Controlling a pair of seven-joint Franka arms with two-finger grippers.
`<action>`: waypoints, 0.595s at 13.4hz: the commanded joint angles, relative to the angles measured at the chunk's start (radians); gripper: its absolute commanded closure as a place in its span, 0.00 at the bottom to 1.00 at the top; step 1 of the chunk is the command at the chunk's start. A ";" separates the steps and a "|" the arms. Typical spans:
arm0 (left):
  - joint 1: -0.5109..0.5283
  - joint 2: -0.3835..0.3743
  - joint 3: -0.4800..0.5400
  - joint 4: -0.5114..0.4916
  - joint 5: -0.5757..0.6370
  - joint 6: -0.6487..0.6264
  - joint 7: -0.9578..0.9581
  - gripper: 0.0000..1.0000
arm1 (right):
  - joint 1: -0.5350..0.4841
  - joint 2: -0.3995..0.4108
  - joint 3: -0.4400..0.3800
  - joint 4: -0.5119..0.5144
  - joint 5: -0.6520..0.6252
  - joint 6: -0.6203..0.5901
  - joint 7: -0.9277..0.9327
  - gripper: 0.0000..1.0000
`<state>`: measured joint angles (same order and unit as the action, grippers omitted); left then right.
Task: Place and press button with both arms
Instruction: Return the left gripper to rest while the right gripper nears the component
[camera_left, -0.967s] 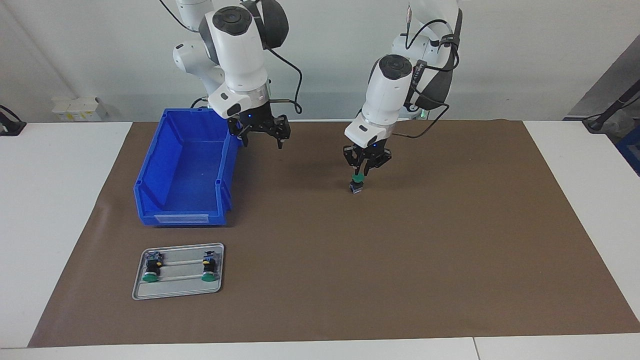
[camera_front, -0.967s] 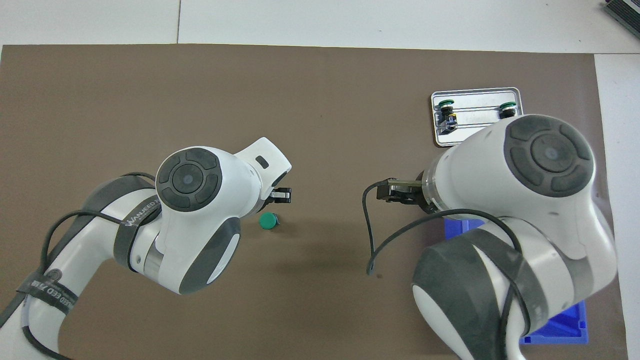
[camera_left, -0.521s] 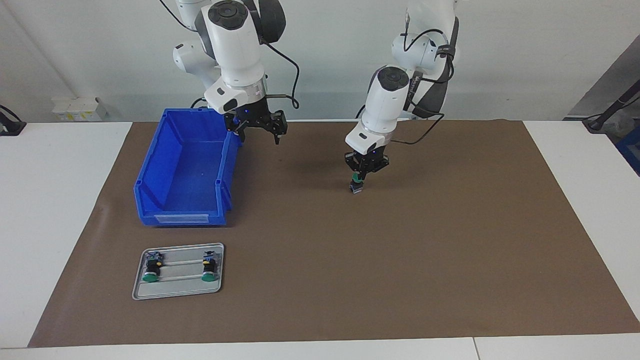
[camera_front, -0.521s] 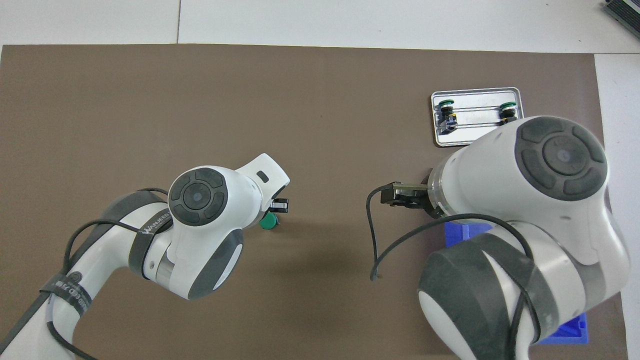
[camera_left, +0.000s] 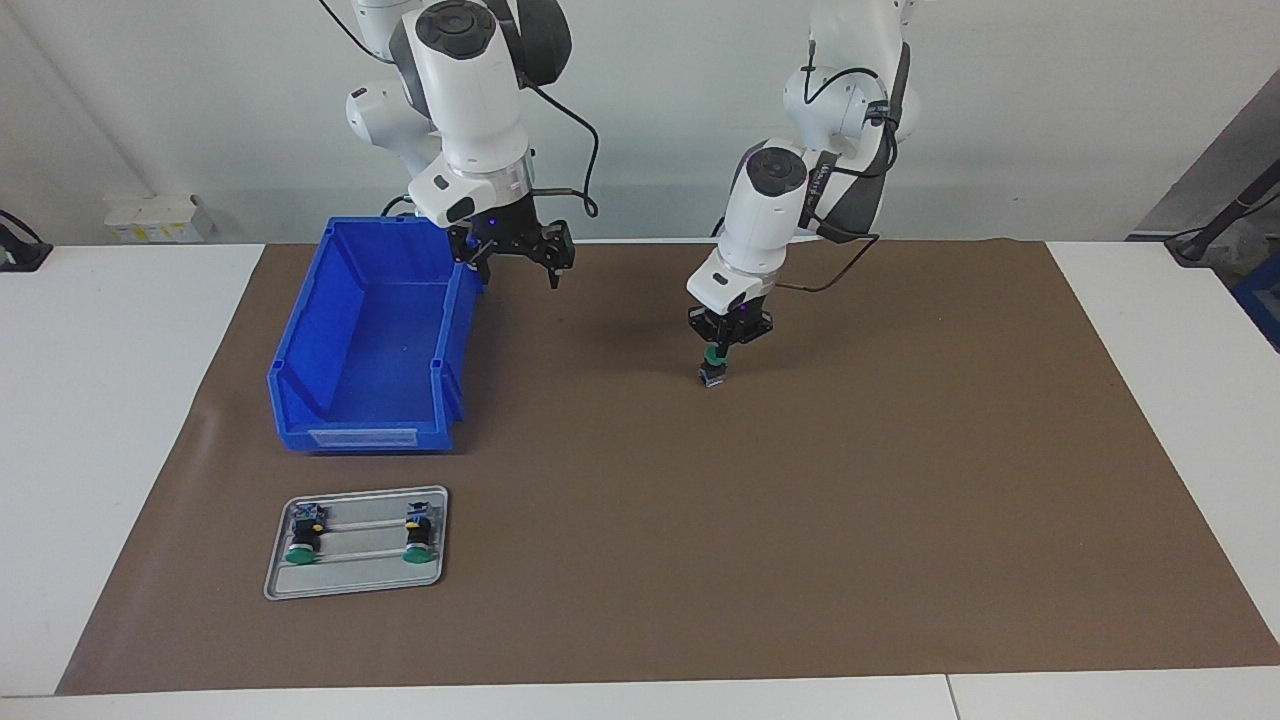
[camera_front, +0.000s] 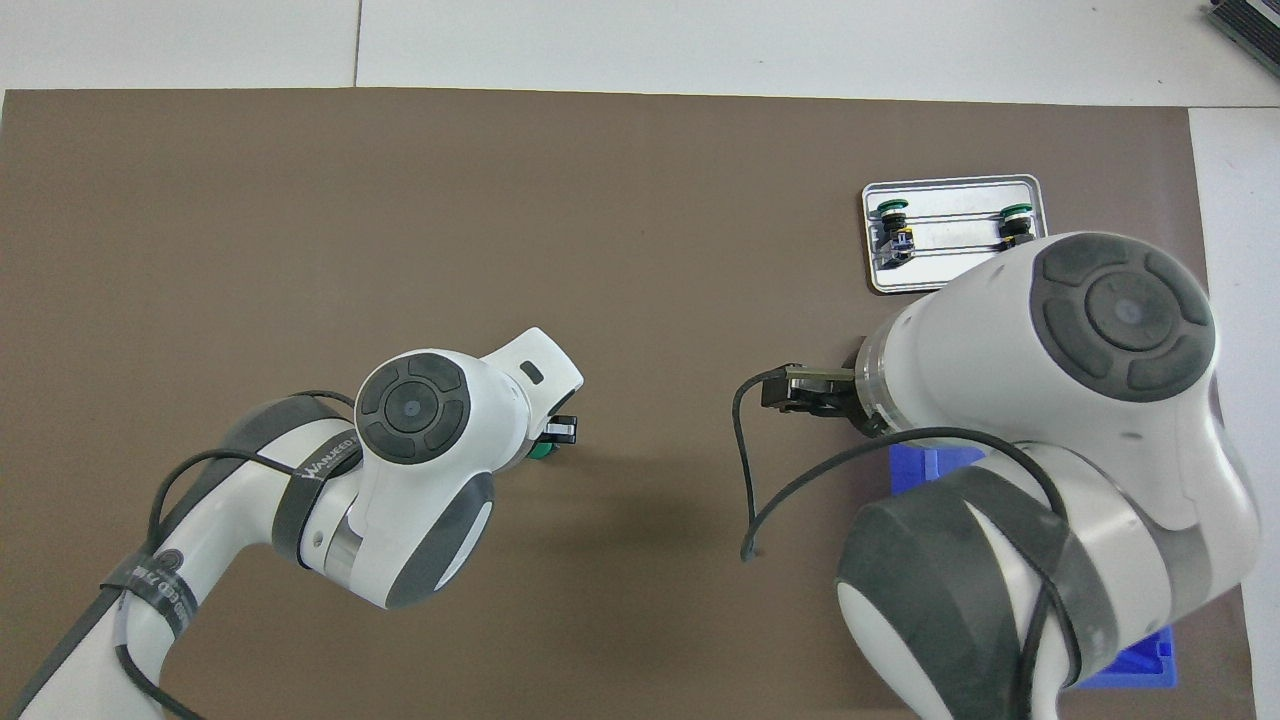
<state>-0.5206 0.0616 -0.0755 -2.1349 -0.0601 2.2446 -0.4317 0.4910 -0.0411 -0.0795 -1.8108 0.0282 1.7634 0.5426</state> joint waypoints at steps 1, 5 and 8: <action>-0.019 -0.032 0.013 -0.049 0.023 0.036 -0.022 1.00 | -0.008 -0.026 0.003 -0.030 0.016 -0.004 -0.021 0.00; -0.033 -0.022 0.011 -0.083 0.023 0.102 -0.047 1.00 | -0.008 -0.031 0.003 -0.035 0.016 -0.004 -0.023 0.00; -0.036 -0.020 0.011 -0.089 0.023 0.104 -0.047 1.00 | -0.008 -0.031 0.003 -0.038 0.016 -0.004 -0.023 0.00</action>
<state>-0.5330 0.0587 -0.0767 -2.1797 -0.0593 2.3181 -0.4481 0.4910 -0.0438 -0.0795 -1.8179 0.0282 1.7632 0.5426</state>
